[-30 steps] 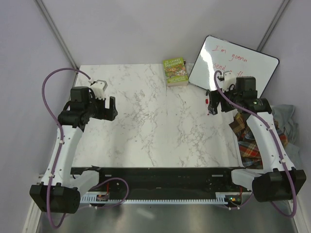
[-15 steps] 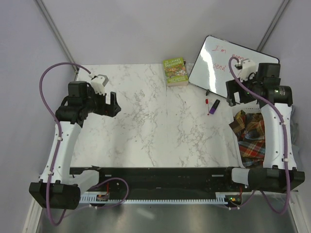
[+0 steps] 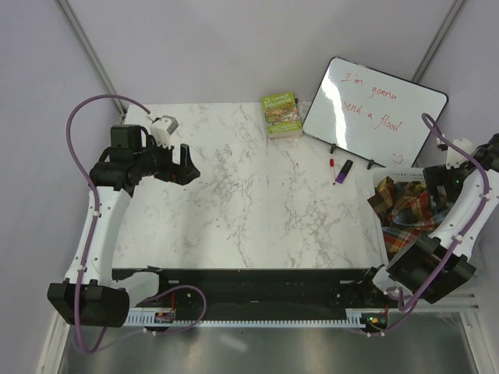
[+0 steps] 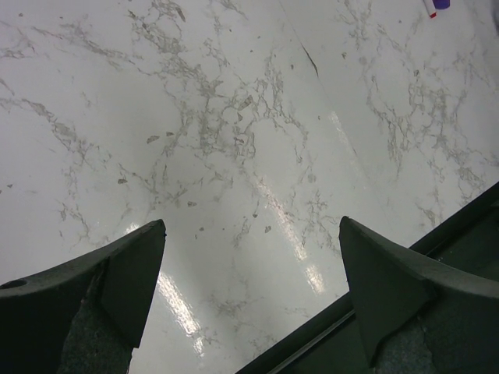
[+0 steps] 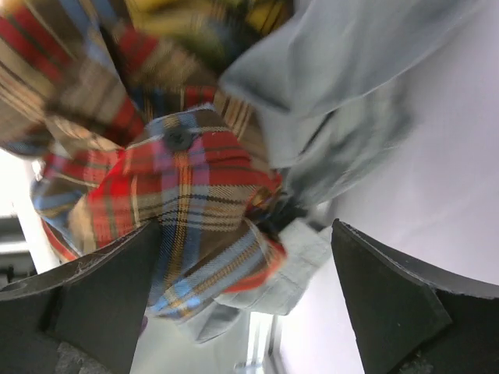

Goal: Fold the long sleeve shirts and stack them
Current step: Grab the shirt from the pile, then move the shirt to the center of the board

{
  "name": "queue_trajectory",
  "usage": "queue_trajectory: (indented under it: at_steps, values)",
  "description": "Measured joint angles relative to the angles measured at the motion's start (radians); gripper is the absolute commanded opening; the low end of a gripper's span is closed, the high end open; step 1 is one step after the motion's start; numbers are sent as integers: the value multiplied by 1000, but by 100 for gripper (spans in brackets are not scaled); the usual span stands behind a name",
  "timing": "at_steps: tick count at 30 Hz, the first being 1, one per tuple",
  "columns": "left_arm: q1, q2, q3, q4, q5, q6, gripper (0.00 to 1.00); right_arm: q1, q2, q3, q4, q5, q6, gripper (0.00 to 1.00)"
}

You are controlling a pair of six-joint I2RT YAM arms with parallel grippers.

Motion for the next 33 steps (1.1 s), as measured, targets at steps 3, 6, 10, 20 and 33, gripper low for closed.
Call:
queue_trajectory:
  at_steps: [3, 6, 10, 20, 33]
  values:
    - [0, 7, 2, -2, 5, 0, 99, -31, 17, -92, -3, -9, -43, 98]
    - [0, 11, 2, -3, 5, -3, 99, -29, 19, -172, -5, -45, -62, 98]
    - [0, 11, 2, -3, 4, -3, 99, -29, 21, -278, 10, -80, -76, 98]
    - [0, 10, 2, -3, -2, -10, 99, -30, 46, -346, 3, -159, -121, 0]
    - [8, 16, 50, -6, -4, -54, 99, 224, 11, 326, -40, -527, 129, 0]
